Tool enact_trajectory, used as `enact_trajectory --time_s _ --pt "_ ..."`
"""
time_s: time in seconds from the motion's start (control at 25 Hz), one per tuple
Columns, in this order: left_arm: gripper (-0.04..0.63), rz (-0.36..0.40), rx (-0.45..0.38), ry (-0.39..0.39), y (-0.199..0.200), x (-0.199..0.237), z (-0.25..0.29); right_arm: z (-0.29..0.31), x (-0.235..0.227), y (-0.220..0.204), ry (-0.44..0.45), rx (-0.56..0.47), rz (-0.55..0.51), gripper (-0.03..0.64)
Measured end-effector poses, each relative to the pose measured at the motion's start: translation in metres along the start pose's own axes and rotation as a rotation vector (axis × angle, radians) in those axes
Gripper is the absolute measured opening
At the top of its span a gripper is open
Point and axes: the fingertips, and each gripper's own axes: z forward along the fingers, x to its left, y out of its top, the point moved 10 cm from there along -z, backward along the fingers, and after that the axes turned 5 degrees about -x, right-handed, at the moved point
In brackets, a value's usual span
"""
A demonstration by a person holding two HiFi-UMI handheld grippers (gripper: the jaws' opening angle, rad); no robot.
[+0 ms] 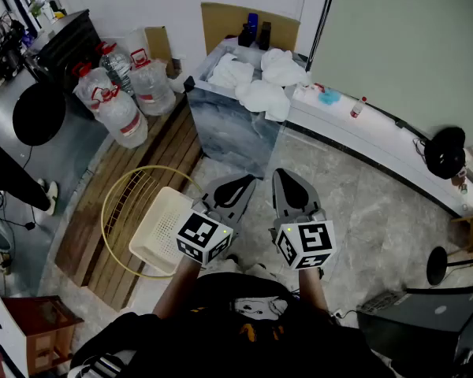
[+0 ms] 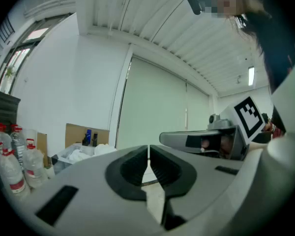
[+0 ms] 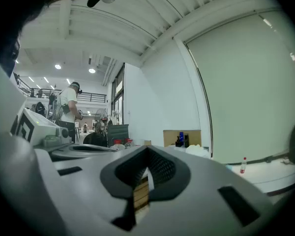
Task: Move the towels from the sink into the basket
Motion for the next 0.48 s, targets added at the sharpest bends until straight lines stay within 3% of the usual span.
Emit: enact_trajectory --time_s 0.48 --pt "0.018 0.028 -0.001 0.075 -0.009 -0.035 0.030 -0.027 -0.041 -0.006 0.092 -0.014 -0.017 0.005"
